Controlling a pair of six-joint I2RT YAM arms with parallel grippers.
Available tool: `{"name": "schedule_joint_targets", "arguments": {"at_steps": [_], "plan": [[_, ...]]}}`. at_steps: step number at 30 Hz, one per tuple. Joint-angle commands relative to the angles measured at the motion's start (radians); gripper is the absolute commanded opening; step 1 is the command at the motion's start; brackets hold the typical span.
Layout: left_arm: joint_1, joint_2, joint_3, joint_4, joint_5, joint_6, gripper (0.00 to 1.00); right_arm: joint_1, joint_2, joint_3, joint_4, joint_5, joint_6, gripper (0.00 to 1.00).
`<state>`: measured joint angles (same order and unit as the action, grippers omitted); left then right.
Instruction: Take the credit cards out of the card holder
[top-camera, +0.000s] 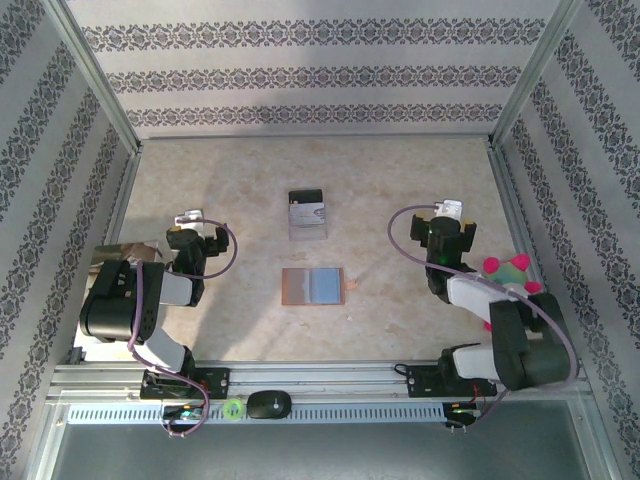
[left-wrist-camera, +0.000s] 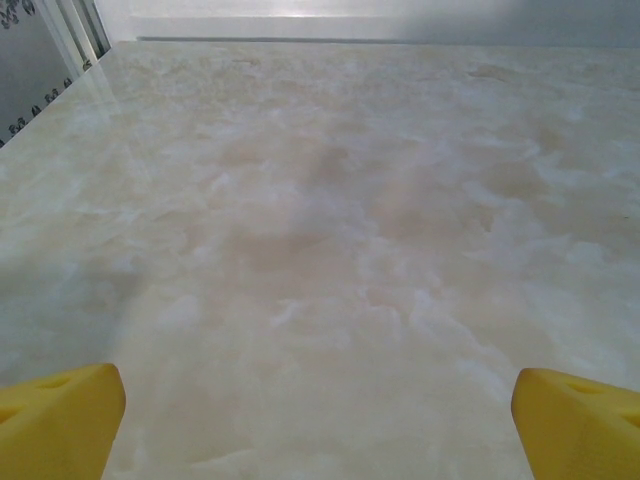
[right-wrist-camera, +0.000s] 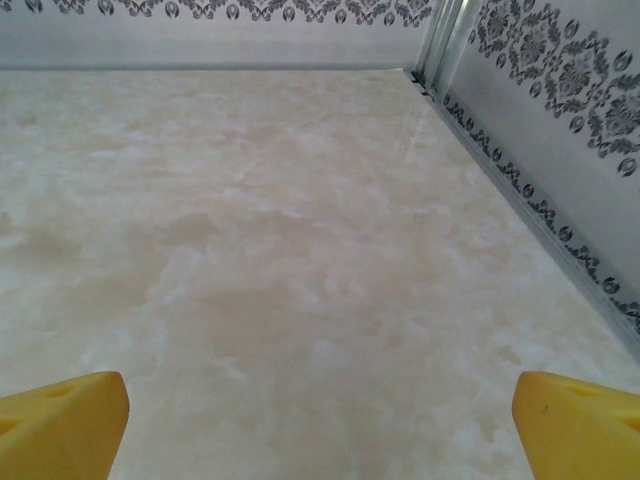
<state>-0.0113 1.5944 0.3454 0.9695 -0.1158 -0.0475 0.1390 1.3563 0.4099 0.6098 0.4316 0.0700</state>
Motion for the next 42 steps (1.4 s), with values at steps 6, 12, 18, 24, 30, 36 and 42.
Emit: {"name": "schedule_joint_targets", "arguments": {"at_steps": [6, 12, 18, 24, 30, 36, 42], "plan": [[0.005, 0.000, 0.020, 0.025, 0.013, 0.021, 1.00, -0.090, 0.134, -0.002, 0.238, -0.261, -0.031, 0.98], [0.004, 0.001, 0.023, 0.019, 0.020, 0.023, 1.00, -0.096, 0.170, -0.044, 0.349, -0.247, -0.021, 0.98], [0.005, 0.000, 0.023, 0.019, 0.021, 0.023, 1.00, -0.097, 0.167, -0.056, 0.366, -0.211, -0.008, 0.98], [0.004, 0.000, 0.023, 0.020, 0.021, 0.023, 0.99, -0.098, 0.168, -0.055, 0.367, -0.211, -0.009, 0.98], [0.004, 0.000, 0.023, 0.019, 0.021, 0.023, 1.00, -0.098, 0.167, -0.056, 0.367, -0.210, -0.008, 0.98], [0.004, 0.000, 0.023, 0.017, 0.022, 0.024, 1.00, -0.097, 0.167, -0.056, 0.367, -0.210, -0.008, 0.98], [0.005, 0.000, 0.030, 0.004, 0.041, 0.032, 1.00, -0.096, 0.167, -0.056, 0.367, -0.211, -0.007, 0.98]]}}
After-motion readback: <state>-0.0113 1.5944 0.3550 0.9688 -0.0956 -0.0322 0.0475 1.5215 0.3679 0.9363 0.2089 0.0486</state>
